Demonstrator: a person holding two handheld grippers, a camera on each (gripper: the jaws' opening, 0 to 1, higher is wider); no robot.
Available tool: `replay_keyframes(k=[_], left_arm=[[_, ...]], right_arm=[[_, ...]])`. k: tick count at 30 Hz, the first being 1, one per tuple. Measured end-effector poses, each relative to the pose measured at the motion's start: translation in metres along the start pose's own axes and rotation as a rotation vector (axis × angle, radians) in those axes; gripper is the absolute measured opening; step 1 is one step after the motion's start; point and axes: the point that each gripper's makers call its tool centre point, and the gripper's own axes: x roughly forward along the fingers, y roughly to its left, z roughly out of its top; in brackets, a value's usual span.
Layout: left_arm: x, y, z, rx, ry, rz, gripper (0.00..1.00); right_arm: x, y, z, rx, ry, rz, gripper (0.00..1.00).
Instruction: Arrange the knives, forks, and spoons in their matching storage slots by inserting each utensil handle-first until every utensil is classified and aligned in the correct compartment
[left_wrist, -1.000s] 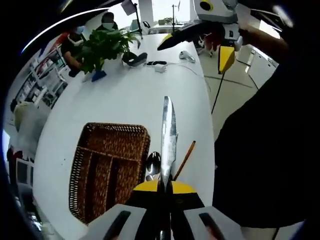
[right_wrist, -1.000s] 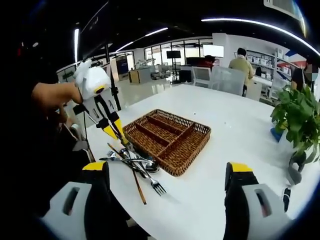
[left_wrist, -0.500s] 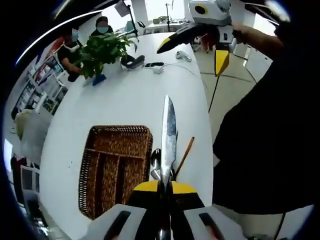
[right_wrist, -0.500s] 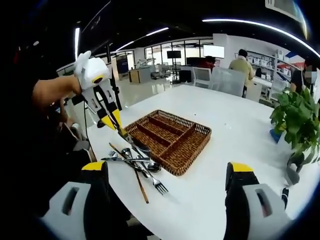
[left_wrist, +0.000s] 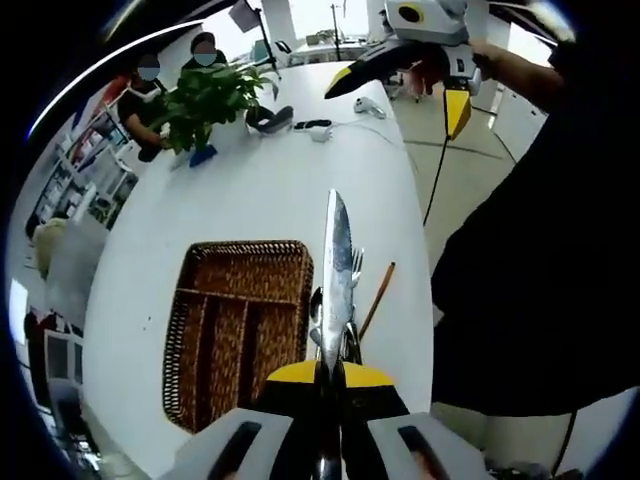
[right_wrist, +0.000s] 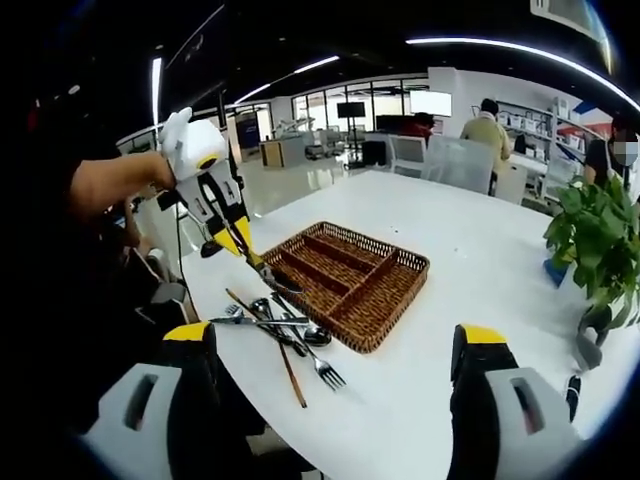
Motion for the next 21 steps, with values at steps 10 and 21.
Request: replay_keyframes(k=[10, 21], left_arm=[[0.002, 0.029, -0.023, 0.022, 0.015, 0.025, 0.03], [-0.013, 0.062, -0.046, 0.032, 0.011, 0.074, 0.03]], right_arm=[[0.02, -0.016, 0.012, 0.035, -0.02, -0.043, 0.99], [0.045, -0.006, 0.024, 0.037, -0.005, -0.032, 0.99]])
